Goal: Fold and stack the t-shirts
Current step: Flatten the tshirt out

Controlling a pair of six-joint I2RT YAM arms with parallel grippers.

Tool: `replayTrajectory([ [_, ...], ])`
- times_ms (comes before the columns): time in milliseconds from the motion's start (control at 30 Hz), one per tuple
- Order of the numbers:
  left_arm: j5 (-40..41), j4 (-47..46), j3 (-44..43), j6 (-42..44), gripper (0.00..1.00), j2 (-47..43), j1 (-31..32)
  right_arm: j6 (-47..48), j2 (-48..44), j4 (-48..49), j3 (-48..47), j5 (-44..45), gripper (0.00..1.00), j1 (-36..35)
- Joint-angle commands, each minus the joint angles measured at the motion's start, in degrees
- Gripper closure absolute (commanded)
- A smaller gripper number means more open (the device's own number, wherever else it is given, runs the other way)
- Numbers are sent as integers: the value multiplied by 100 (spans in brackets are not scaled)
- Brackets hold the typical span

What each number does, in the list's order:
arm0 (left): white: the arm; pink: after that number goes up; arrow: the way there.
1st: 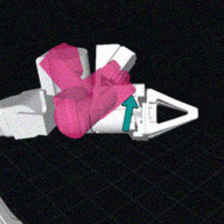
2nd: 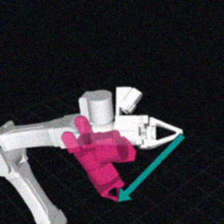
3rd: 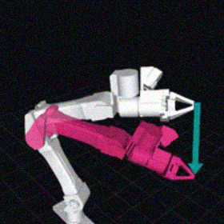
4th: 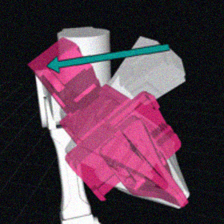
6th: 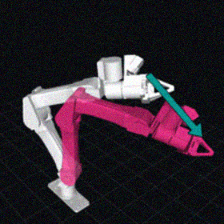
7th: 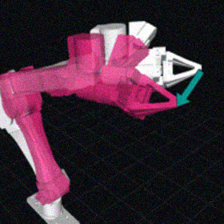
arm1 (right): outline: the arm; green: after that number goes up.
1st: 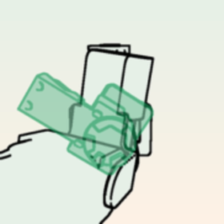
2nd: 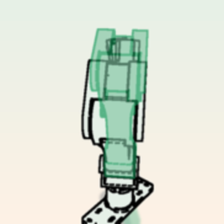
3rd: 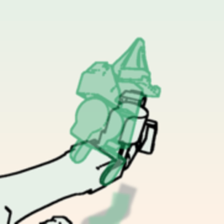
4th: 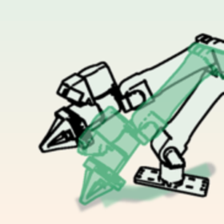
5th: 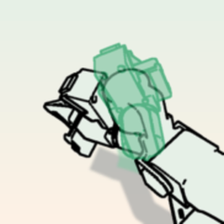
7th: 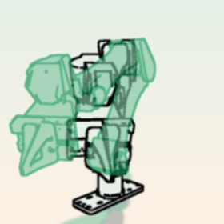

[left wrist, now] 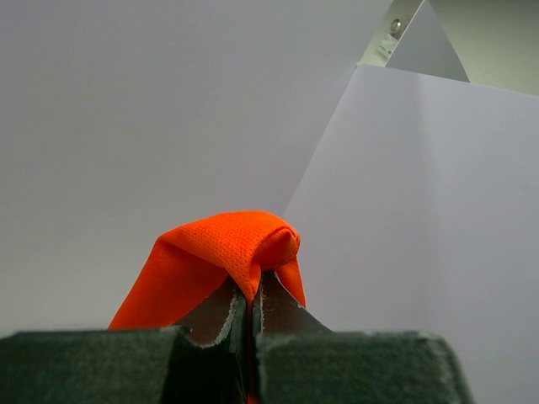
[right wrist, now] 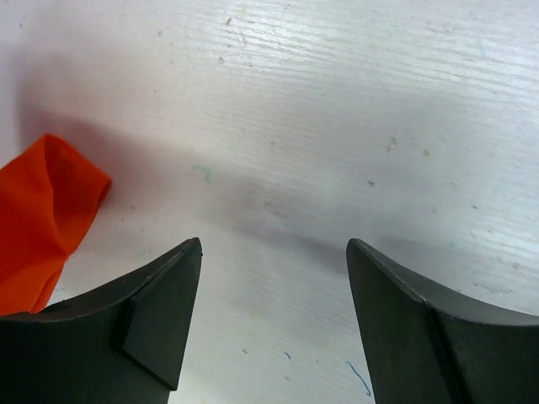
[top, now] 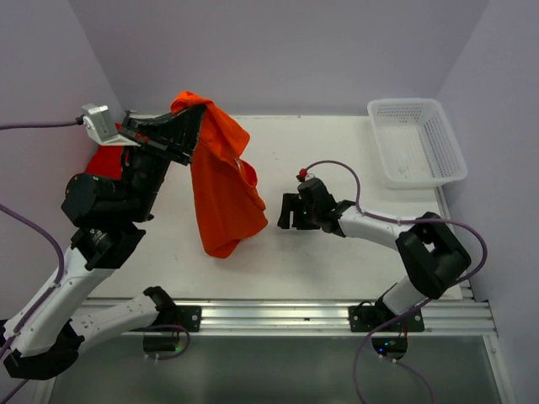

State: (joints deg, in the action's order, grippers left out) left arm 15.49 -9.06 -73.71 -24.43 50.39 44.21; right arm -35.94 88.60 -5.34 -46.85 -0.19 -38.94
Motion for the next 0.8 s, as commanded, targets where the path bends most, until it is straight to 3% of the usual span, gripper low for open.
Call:
replayTrajectory([
  [0,-370,185,-546,-27,100,155,-35,-27,456,402,-421,-190,27,-17],
  [100,-598,361,-828,-141,100,278,-35,-114,921,937,-649,-762,27,-9],
  [200,-941,562,-1187,-247,100,436,-26,-360,1273,1718,-755,-1868,27,-9],
  [233,-1047,659,-1311,-264,100,497,-35,-543,1335,2313,-747,-2567,27,-9],
  [367,-1775,1265,-1953,-632,100,857,-35,-1072,1713,3713,-712,-3855,27,-9],
  [533,-2286,1591,-2472,-923,100,1016,-35,-1687,1845,5163,-457,-4533,27,-17],
  [767,-3497,1777,-2754,-1811,100,1421,-35,-2012,1950,5956,-254,-4956,30,-17],
])
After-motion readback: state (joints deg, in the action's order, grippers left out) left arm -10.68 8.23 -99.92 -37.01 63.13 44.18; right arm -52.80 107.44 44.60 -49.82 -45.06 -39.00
